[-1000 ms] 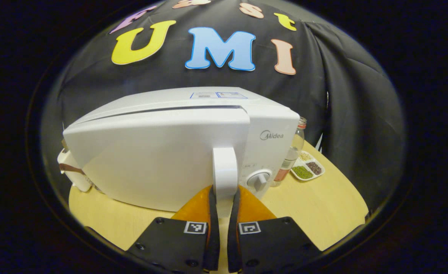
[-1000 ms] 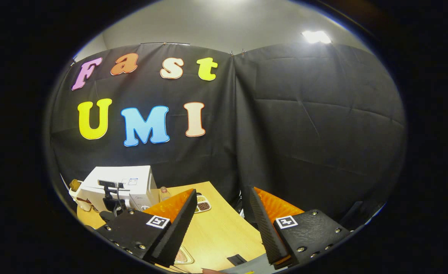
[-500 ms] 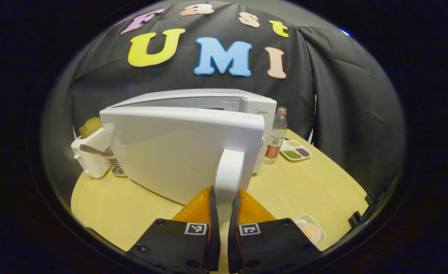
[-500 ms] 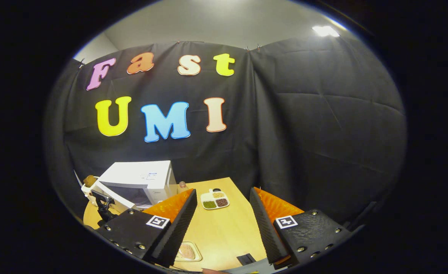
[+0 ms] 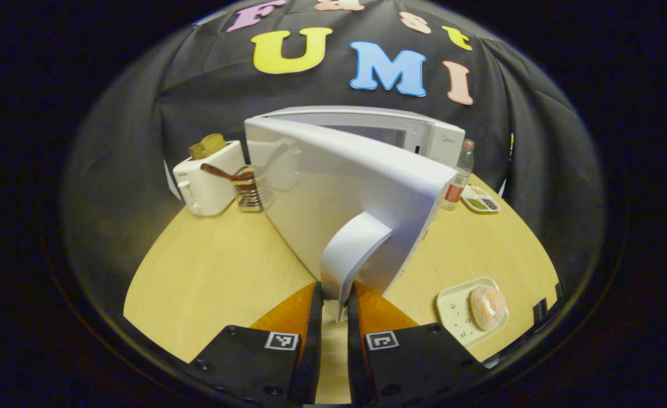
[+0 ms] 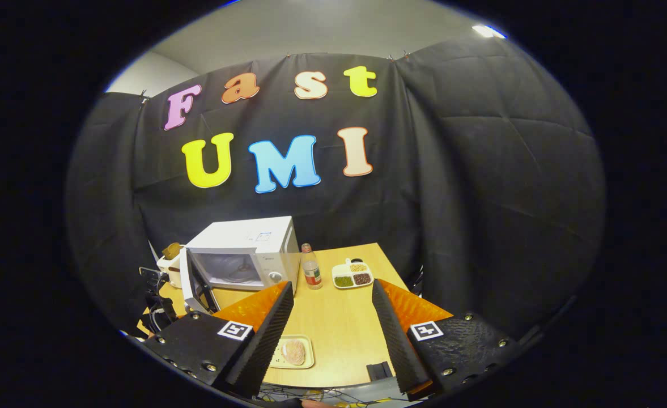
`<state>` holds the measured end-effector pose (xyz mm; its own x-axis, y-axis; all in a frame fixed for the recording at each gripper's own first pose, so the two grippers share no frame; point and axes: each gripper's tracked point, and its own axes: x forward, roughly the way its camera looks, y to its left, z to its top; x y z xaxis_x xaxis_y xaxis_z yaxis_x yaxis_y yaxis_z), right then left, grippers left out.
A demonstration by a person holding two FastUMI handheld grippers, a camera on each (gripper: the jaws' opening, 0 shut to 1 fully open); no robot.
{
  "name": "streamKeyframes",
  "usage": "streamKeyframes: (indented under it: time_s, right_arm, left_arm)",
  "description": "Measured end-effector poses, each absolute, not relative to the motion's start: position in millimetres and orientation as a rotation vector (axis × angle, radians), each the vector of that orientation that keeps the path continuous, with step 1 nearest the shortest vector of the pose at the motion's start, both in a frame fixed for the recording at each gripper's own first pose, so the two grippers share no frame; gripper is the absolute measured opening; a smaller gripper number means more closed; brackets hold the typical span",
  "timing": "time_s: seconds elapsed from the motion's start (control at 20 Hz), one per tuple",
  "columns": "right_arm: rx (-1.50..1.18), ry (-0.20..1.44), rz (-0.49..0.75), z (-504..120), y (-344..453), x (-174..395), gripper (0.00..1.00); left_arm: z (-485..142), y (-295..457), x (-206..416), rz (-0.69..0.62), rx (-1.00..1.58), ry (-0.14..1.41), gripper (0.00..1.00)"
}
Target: Open the microwave oven with the left hand, put the food in, and close the microwave oven.
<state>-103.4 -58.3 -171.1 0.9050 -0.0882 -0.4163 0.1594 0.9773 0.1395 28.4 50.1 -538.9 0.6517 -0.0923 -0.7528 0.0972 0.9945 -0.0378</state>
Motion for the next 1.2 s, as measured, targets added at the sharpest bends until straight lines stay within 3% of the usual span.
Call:
streamKeyframes:
  time_s: [0.05, 0.2, 0.25, 0.5, 0.85, 1.15, 1.2]
  right_arm:
    - [0.189, 0.428, -0.104, -176, -53, -105, 0.86]
    - [0.198, 0.475, -0.076, -196, -45, -106, 0.9]
    - [0.201, 0.497, -0.069, -203, -39, -104, 0.9]
    - [0.189, 0.597, -0.011, -238, 1, -81, 0.87]
    - [0.084, 0.845, 0.009, -351, 53, -45, 0.88]
    - [0.07, 1.06, 0.001, -431, 75, -46, 0.84]
    - [0.069, 1.086, 0.003, -440, 79, -47, 0.88]
  left_arm:
    - [-542, 62, 26, -0.091, 0.021, 0.865, 0.27]
    - [-539, 100, 17, -0.046, 0.068, 0.869, 0.3]
    - [-541, 106, 15, -0.044, 0.049, 0.871, 0.25]
    - [-540, 128, 10, -0.091, -0.003, 0.877, 0.3]
    - [-546, 173, 7, -0.143, -0.106, 0.876, 0.28]
    - [-548, 202, 7, -0.136, -0.191, 0.879, 0.4]
    - [-549, 207, 8, -0.131, -0.193, 0.882, 0.38]
